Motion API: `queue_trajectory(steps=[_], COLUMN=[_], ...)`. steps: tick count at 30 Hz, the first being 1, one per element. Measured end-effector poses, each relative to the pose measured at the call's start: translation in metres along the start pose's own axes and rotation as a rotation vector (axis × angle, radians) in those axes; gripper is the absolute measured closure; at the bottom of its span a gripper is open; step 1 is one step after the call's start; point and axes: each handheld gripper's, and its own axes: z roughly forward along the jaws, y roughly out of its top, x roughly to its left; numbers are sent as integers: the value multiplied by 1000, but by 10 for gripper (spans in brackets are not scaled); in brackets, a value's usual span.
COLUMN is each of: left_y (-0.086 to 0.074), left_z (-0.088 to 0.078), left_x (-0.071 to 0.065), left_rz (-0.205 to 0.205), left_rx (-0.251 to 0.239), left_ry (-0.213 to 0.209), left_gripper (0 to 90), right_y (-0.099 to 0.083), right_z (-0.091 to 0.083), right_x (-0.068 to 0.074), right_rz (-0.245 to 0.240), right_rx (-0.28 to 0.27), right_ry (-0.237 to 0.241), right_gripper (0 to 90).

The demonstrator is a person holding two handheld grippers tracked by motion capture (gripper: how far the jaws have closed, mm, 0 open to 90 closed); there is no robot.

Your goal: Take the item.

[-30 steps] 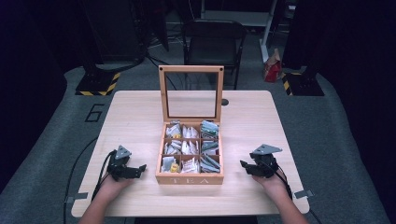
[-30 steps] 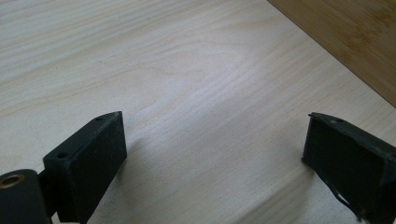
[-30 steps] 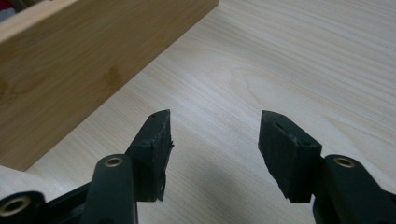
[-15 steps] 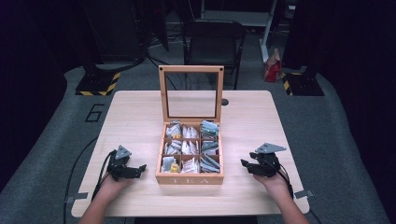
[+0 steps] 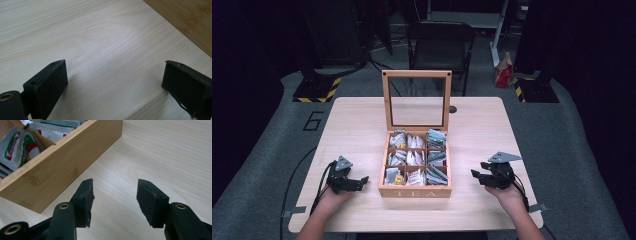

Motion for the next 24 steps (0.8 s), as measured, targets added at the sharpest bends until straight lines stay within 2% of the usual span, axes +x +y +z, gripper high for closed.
queue_trajectory(steps=[9,24], left_y=[0,0], left_z=[0,0], left_x=[0,0], left_rz=[-1,0], left_rx=[-1,0], left_ry=[0,0], left_gripper=[57,56], right_y=[5,26], right_z=[-4,-16], right_x=[4,14], right_rz=[-8,-42], right_rx=[4,-39], right_ry=[22,60], right_gripper=[469,469])
